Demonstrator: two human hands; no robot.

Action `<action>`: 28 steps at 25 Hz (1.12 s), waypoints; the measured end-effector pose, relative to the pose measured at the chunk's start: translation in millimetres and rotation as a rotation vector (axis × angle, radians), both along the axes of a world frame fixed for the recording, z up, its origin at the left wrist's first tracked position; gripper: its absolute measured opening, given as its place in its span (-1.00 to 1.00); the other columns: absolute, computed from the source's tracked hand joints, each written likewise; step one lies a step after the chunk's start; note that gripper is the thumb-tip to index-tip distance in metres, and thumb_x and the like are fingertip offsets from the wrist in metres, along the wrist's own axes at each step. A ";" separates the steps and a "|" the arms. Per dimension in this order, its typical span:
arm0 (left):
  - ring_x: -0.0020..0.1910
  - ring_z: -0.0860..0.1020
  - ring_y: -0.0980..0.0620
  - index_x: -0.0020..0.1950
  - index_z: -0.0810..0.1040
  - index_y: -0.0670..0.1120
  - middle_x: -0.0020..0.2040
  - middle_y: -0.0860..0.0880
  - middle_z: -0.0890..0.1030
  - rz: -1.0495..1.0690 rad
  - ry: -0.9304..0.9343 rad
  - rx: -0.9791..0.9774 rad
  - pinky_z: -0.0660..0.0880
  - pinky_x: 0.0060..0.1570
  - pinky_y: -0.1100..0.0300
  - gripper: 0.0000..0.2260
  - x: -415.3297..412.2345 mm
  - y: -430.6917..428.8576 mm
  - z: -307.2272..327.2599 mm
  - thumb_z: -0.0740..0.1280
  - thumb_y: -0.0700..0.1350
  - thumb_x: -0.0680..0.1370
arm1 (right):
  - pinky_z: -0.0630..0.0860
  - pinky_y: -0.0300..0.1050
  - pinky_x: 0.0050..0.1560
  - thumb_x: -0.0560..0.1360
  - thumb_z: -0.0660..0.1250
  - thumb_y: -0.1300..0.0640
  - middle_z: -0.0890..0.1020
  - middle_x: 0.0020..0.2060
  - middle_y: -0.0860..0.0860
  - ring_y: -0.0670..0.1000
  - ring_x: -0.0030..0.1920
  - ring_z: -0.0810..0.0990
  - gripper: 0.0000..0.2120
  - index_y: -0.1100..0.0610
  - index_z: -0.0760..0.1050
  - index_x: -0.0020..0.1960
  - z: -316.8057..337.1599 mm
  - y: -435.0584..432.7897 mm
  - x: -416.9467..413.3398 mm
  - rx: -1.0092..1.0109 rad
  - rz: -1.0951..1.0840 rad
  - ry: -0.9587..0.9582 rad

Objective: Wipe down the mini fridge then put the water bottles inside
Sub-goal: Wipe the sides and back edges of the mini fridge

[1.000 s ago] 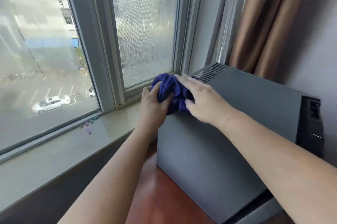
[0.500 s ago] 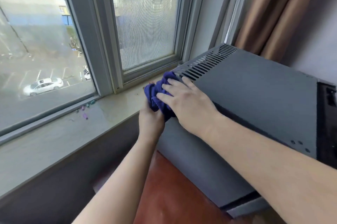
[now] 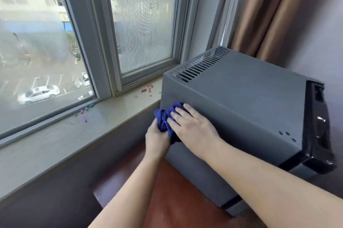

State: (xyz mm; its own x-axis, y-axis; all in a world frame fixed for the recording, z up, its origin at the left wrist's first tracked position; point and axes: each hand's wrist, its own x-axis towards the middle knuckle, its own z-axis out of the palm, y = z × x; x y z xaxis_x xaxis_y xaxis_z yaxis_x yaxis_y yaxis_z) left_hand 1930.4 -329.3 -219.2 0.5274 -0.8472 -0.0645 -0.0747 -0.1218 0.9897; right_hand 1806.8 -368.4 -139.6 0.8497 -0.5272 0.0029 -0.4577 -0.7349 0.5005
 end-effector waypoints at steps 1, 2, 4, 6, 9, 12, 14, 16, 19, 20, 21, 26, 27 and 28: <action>0.02 0.73 0.01 0.19 0.64 0.10 -0.02 0.07 0.77 0.021 0.019 -0.078 0.65 0.13 -0.02 -0.72 9.0 -9.6 13.1 0.42 -0.07 0.49 | 0.09 0.09 0.59 0.58 0.03 0.16 0.55 0.42 0.10 0.11 0.49 0.45 -0.50 0.10 0.47 0.47 15.1 -3.3 5.1 -0.043 -0.002 -0.066; 0.06 0.73 -0.01 0.24 0.62 0.12 0.03 0.05 0.77 0.033 0.032 -0.146 0.64 0.17 -0.10 -0.68 17.0 -18.3 30.2 0.43 -0.07 0.49 | 0.18 0.09 0.57 0.57 0.01 0.17 0.59 0.38 0.09 0.11 0.45 0.50 -0.49 0.09 0.51 0.44 30.9 -6.3 9.5 -0.091 0.004 -0.143; 0.10 0.72 -0.01 0.24 0.62 0.11 0.07 0.04 0.77 0.049 0.017 -0.289 0.62 0.22 -0.10 -0.68 26.1 -29.8 64.1 0.44 -0.14 0.51 | 0.11 0.08 0.59 0.62 0.03 0.20 0.49 0.48 0.12 0.13 0.52 0.40 -0.51 0.10 0.39 0.52 61.8 -8.4 11.2 -0.139 0.003 -0.274; 0.11 0.72 0.04 0.22 0.62 0.08 0.07 0.06 0.76 0.067 -0.040 -0.382 0.62 0.21 -0.01 -0.71 19.4 -29.6 89.5 0.42 -0.19 0.54 | -0.07 0.07 0.62 0.67 0.02 0.22 0.26 0.60 0.14 0.12 0.62 0.19 -0.48 0.10 0.16 0.63 85.8 -5.2 7.3 -0.093 -0.037 -0.328; 0.09 0.72 0.05 0.26 0.60 0.03 0.07 0.03 0.76 0.083 -0.016 -0.431 0.63 0.20 -0.03 -0.70 10.4 -32.1 94.4 0.43 -0.19 0.55 | -0.20 0.08 0.61 0.68 -0.06 0.20 0.05 0.66 0.14 0.11 0.66 -0.01 -0.44 0.05 0.00 0.66 94.2 4.5 -1.0 -0.094 -0.042 -0.338; 0.04 0.70 0.20 0.30 0.58 -0.04 0.06 0.05 0.74 0.173 -0.032 -0.395 0.61 0.12 0.23 -0.72 3.8 -27.2 68.6 0.41 -0.21 0.59 | -0.26 0.11 0.60 0.63 -0.15 0.17 -0.04 0.66 0.17 0.14 0.66 -0.08 -0.41 0.09 -0.03 0.67 64.9 10.8 6.0 -0.081 0.010 -0.345; 0.05 0.70 0.18 0.32 0.58 -0.07 0.07 0.05 0.73 0.185 -0.005 -0.345 0.60 0.11 0.26 -0.71 -7.0 -25.2 41.3 0.41 -0.20 0.60 | -0.28 0.10 0.59 0.57 -0.27 0.15 0.01 0.66 0.18 0.14 0.66 -0.02 -0.36 0.12 0.01 0.66 27.1 12.2 2.5 -0.073 0.003 -0.329; -0.02 0.67 0.30 0.29 0.59 -0.07 0.03 0.12 0.71 0.178 0.025 -0.237 0.53 0.02 0.43 -0.73 -23.8 -20.4 -1.6 0.41 -0.25 0.59 | -0.19 0.09 0.62 0.55 -0.25 0.14 0.19 0.62 0.18 0.13 0.62 0.18 -0.33 0.14 0.21 0.62 -20.5 12.1 -7.1 -0.032 -0.031 -0.280; -0.07 0.66 0.38 0.19 0.59 0.04 -0.05 0.19 0.72 0.122 0.088 -0.106 0.50 -0.02 0.46 -0.72 -35.4 -6.7 -60.4 0.41 -0.29 0.58 | 0.07 0.09 0.57 0.54 -0.07 0.14 0.42 0.51 0.17 0.13 0.50 0.44 -0.40 0.18 0.45 0.49 -90.4 17.6 -19.0 0.063 -0.078 -0.309; -0.05 0.67 0.36 0.17 0.59 0.07 -0.06 0.21 0.74 0.092 0.108 -0.071 0.51 0.00 0.44 -0.70 -36.1 -5.1 -77.8 0.41 -0.30 0.57 | 0.10 0.09 0.53 0.53 -0.05 0.15 0.44 0.50 0.17 0.13 0.48 0.47 -0.41 0.19 0.47 0.47 -108.2 19.8 -23.5 0.101 -0.095 -0.305; -0.04 0.68 0.35 0.16 0.60 0.08 -0.04 0.24 0.74 0.064 0.108 -0.026 0.52 0.02 0.43 -0.69 -38.5 -4.1 -95.4 0.42 -0.30 0.57 | 0.12 0.09 0.52 0.52 -0.04 0.16 0.44 0.50 0.17 0.13 0.47 0.48 -0.41 0.20 0.46 0.47 -127.5 22.0 -29.5 0.135 -0.116 -0.304; 0.19 0.70 0.04 0.32 0.60 -0.05 0.17 -0.04 0.75 -0.197 0.455 0.189 0.58 0.30 0.06 -0.67 -82.0 25.6 -171.3 0.35 -0.33 0.60 | 0.15 0.11 0.51 0.49 0.02 0.20 0.42 0.52 0.12 0.10 0.46 0.50 -0.41 0.22 0.43 0.49 -203.4 54.3 -89.0 0.298 -0.250 -0.306; 0.22 0.69 -0.08 0.35 0.59 -0.08 0.21 -0.11 0.73 -0.241 0.652 0.251 0.58 0.30 -0.04 -0.67 -96.7 36.3 -176.0 0.31 -0.32 0.62 | 0.16 0.11 0.51 0.47 0.05 0.21 0.42 0.53 0.08 0.07 0.46 0.50 -0.39 0.20 0.43 0.50 -211.7 63.5 -105.3 0.336 -0.288 -0.322; 0.24 0.68 -0.16 0.38 0.59 -0.10 0.23 -0.17 0.71 -0.258 0.854 0.326 0.60 0.25 -0.09 -0.65 -110.7 45.5 -176.7 0.27 -0.32 0.63 | 0.16 0.10 0.52 0.45 0.08 0.21 0.42 0.53 0.03 0.04 0.46 0.49 -0.38 0.17 0.43 0.50 -216.6 72.4 -121.4 0.374 -0.330 -0.352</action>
